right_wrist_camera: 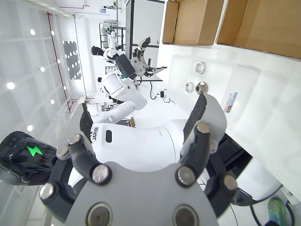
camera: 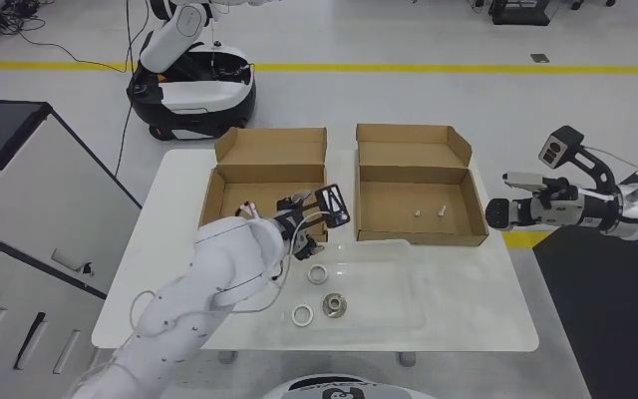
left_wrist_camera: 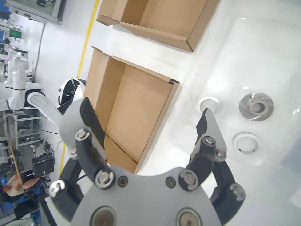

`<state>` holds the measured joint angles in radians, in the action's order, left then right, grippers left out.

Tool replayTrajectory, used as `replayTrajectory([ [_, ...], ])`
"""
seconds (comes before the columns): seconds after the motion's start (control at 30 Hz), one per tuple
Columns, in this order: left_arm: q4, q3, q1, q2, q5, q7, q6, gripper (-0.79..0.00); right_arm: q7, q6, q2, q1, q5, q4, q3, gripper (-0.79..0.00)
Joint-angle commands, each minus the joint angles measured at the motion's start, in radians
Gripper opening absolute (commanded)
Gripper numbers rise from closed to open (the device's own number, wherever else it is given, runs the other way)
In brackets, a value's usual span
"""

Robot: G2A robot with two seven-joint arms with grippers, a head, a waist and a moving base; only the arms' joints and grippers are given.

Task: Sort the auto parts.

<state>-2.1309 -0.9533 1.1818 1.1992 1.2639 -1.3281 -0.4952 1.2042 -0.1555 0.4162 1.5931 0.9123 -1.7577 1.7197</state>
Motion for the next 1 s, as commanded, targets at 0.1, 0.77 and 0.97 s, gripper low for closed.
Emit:
replayTrajectory([
  [0.1, 0.044, 0.083, -0.101, 0.005, -0.132, -0.082, 0.085, 0.0, 0.0, 0.0, 0.0, 0.0, 0.0, 0.0, 0.0, 0.0],
  [0.77, 0.181, 0.306, -0.294, -0.015, -0.403, -0.208, 0.255, 0.0, 0.0, 0.0, 0.0, 0.0, 0.0, 0.0, 0.0, 0.0],
  [0.97, 0.195, 0.356, -0.322, -0.028, -0.47, -0.208, 0.307, 0.0, 0.0, 0.0, 0.0, 0.0, 0.0, 0.0, 0.0, 0.0],
])
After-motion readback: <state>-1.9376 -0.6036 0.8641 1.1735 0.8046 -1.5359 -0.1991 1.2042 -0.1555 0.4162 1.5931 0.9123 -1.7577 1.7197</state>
